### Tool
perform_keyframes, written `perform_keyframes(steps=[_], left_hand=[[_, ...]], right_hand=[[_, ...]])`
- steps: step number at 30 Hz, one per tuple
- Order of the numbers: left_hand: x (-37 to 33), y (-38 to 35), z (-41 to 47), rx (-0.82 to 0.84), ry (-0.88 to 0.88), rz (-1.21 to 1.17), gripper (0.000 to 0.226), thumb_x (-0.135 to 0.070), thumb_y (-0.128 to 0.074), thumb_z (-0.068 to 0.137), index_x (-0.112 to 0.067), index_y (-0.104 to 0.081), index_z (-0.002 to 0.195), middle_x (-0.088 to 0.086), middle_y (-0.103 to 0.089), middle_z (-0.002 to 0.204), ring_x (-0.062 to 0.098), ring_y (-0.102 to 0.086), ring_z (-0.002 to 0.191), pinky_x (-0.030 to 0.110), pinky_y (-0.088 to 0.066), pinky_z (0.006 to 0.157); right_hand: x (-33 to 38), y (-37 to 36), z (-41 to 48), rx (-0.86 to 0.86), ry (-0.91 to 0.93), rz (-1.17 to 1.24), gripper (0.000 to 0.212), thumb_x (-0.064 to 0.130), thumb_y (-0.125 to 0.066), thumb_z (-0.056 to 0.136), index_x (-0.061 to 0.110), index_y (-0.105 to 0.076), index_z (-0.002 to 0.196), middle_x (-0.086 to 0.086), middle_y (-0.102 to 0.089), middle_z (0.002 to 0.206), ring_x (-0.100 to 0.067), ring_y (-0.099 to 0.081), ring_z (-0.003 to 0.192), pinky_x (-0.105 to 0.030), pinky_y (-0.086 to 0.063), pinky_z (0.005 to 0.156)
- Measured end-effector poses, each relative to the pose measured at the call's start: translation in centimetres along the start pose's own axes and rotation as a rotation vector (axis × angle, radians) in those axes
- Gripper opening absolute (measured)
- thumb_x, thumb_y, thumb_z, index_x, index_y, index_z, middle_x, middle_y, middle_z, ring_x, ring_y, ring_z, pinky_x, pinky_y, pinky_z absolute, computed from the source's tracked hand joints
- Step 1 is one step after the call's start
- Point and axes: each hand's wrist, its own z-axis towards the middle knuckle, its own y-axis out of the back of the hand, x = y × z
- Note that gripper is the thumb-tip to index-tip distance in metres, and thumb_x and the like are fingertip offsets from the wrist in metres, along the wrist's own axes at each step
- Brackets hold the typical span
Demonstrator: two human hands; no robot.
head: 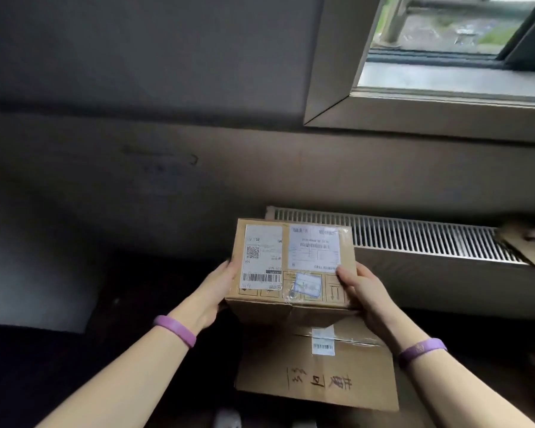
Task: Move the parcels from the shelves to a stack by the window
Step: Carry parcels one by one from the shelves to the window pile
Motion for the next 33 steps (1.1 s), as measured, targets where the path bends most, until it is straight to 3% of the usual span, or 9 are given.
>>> perform_keyframes(steps=[2,5,10,15,23,30,33], left_hand=[[1.6,-0.1,1.9,0.025,0.004,-0.022,0.074,-0.082,-0.046,0.071,-0.04,-0.055,0.132,-0.012,-0.07,0.12,0.018,-0.06,0.12,0.05,-0.026,0.117],[3.4,-0.5,4.3,0.046,0.019,-0.05,0.067,-0.077,-0.046,0.078,-0.04,-0.053,0.134,-0.011,-0.07,0.121,0.018,-0.061,0.12,0.05,-0.029,0.116],[6.1,-1.1,7.7,0.045,0.061,-0.092,0.052,-0.064,-0.046,0.091,-0.037,-0.051,0.136,-0.01,-0.069,0.123,0.017,-0.062,0.119,0.048,-0.034,0.114],[8.3,-1.6,10.2,0.016,0.092,-0.131,0.042,-0.052,-0.046,0.098,-0.037,-0.051,0.138,-0.01,-0.069,0.122,0.016,-0.062,0.118,0.044,-0.039,0.112],[10.4,-1.7,12.5,0.001,0.122,-0.141,0.045,-0.054,-0.04,0.1,-0.038,-0.046,0.142,-0.011,-0.066,0.127,0.013,-0.061,0.12,0.041,-0.041,0.11],[10.7,-1.6,12.7,-0.016,0.132,-0.173,0.042,-0.051,-0.046,0.098,-0.037,-0.051,0.138,-0.01,-0.07,0.122,0.014,-0.064,0.115,0.035,-0.048,0.099],[9.9,-1.5,12.0,-0.036,0.144,-0.155,0.039,-0.051,-0.046,0.098,-0.037,-0.056,0.133,-0.01,-0.072,0.117,0.014,-0.066,0.114,0.032,-0.05,0.089]], right_hand=[[-2.0,-0.1,1.2,0.008,-0.022,0.02,0.032,0.024,-0.062,0.097,0.022,-0.061,0.129,-0.002,-0.077,0.106,-0.019,-0.075,0.093,-0.027,-0.059,0.067],[-4.3,-0.1,2.8,0.001,-0.049,0.04,0.028,0.023,-0.059,0.098,0.027,-0.063,0.126,-0.001,-0.078,0.105,-0.016,-0.076,0.091,-0.025,-0.058,0.064],[-7.6,0.4,5.7,0.004,-0.076,-0.011,0.032,0.022,-0.054,0.101,0.03,-0.06,0.131,0.0,-0.074,0.117,-0.018,-0.072,0.104,-0.04,-0.058,0.09],[-10.4,0.6,8.1,-0.019,-0.125,0.008,0.036,0.018,-0.05,0.103,0.028,-0.055,0.137,0.0,-0.073,0.119,-0.021,-0.07,0.109,-0.047,-0.053,0.1],[-12.5,0.3,9.7,-0.016,-0.121,-0.028,0.034,0.016,-0.049,0.103,0.026,-0.057,0.134,0.0,-0.071,0.123,-0.021,-0.067,0.115,-0.05,-0.049,0.105],[-12.2,0.2,9.9,-0.034,-0.127,-0.103,0.031,0.016,-0.052,0.102,0.022,-0.056,0.132,-0.003,-0.07,0.123,-0.022,-0.067,0.112,-0.05,-0.051,0.103],[-11.4,0.2,9.6,-0.031,-0.157,-0.129,0.049,0.025,-0.056,0.1,0.017,-0.044,0.146,-0.009,-0.061,0.137,-0.025,-0.063,0.12,-0.051,-0.048,0.105]])
